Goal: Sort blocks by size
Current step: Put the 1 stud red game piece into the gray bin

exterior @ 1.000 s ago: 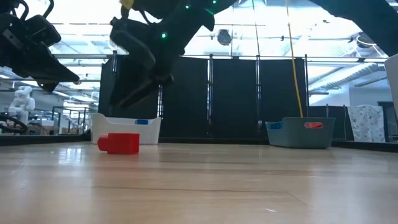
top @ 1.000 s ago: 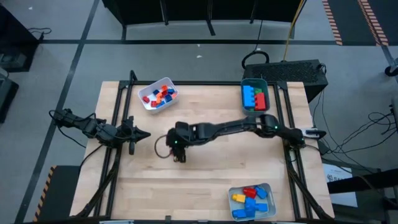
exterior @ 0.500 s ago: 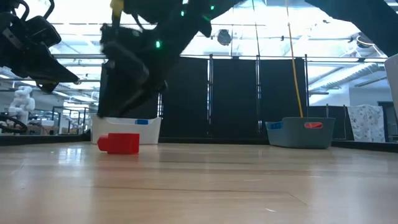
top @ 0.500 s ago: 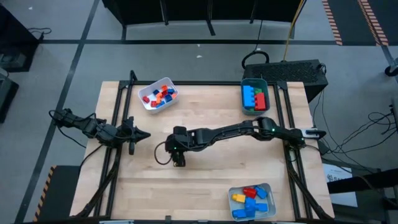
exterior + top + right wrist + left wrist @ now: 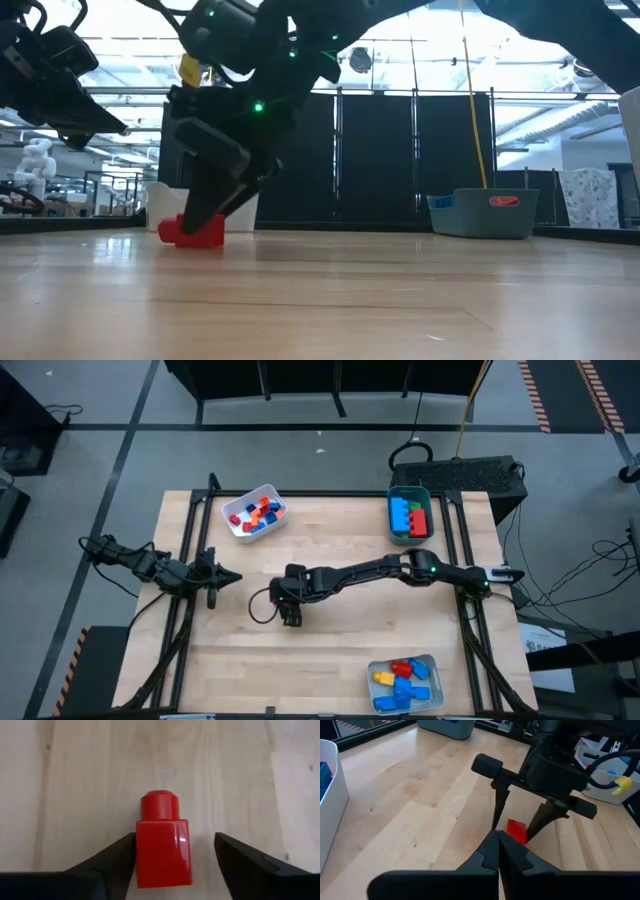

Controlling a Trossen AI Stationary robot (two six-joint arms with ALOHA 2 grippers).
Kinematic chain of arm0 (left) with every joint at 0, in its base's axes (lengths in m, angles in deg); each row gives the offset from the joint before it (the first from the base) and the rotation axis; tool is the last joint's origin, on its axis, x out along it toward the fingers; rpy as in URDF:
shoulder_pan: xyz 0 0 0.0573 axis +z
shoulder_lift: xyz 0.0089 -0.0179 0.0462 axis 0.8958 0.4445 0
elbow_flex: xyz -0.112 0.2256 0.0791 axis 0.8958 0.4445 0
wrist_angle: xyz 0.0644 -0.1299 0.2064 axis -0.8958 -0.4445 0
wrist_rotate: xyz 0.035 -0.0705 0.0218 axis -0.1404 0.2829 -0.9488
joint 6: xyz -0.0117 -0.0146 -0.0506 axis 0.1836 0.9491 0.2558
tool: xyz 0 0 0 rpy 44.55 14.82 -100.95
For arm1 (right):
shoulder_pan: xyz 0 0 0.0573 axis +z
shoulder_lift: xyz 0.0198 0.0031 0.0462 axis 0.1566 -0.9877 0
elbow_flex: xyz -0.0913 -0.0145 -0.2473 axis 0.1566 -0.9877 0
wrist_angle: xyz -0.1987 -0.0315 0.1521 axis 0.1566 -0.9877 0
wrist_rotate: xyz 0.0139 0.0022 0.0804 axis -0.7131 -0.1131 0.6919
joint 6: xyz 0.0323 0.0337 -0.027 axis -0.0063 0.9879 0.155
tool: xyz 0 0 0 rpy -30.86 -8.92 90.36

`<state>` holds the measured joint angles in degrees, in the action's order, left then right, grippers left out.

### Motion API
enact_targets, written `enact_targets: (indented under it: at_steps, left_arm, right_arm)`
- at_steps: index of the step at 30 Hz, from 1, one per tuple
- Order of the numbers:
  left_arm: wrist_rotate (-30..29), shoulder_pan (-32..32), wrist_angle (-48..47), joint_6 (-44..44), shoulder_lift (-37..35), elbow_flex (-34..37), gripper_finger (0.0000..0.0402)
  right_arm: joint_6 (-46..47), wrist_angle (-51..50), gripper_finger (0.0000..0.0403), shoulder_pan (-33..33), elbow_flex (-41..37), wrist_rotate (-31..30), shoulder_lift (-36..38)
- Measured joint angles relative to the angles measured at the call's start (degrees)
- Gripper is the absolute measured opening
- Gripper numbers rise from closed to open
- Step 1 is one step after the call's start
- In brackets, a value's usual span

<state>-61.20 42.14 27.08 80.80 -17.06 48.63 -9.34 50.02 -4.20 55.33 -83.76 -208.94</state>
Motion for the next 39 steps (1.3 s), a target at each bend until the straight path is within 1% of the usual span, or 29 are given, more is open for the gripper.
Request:
enact_targets:
  at_steps: [5, 9, 15, 18, 23, 25, 29, 33, 35, 39]
  left_arm:
    - [0.0, 0.0, 0.0, 0.0, 0.0, 0.0, 0.0002]
    - [0.0, 0.0, 0.0, 0.0, 0.0, 0.0, 0.0002]
    - [0.4, 0.0, 0.0, 0.0, 0.0, 0.0, 0.0002]
    - [0.9, 0.0, 0.0, 0.0, 0.0, 0.0, 0.0002]
    - [1.1, 0.0, 0.1, 0.0, 0.0, 0.0, 0.0002]
    - [1.1, 0.0, 0.2, 0.0, 0.0, 0.0, 0.0002]
    - [1.1, 0.0, 0.3, 0.0, 0.1, 0.0, 0.0002]
    - [1.1, 0.0, 0.1, 0.0, 0.1, 0.0, 0.0002]
    - [1.1, 0.0, 0.1, 0.0, 0.1, 0.0, 0.0002]
    - [1.1, 0.0, 0.2, -0.1, 0.1, 0.0, 0.0002]
  right_arm:
    - [0.3, -0.1, 0.0184, -0.4, 0.0, 0.3, -1.3]
    - [0.3, -0.5, 0.0103, -0.4, 0.2, -0.3, -2.0]
    - [-0.1, 0.1, 0.0103, -0.3, 0.1, -0.1, -1.4]
    - [0.0, -2.6, 0.0103, 0.0, 1.7, 0.0, -1.0]
    - [2.0, -13.1, 0.0103, 2.3, 7.8, 0.1, 0.5]
    - [3.4, -19.8, 0.0103, 4.1, 9.9, 0.0, 1.4]
    - [8.4, -33.4, 0.0103, 9.9, 10.9, -0.2, 4.8]
    - [16.0, -42.7, 0.0103, 17.8, 10.9, -5.4, 8.6]
    - [20.9, -45.5, 0.0103, 22.0, 10.9, -7.8, 10.8]
    - [35.2, -51.3, 0.0103, 29.5, 11.0, -11.2, 15.5]
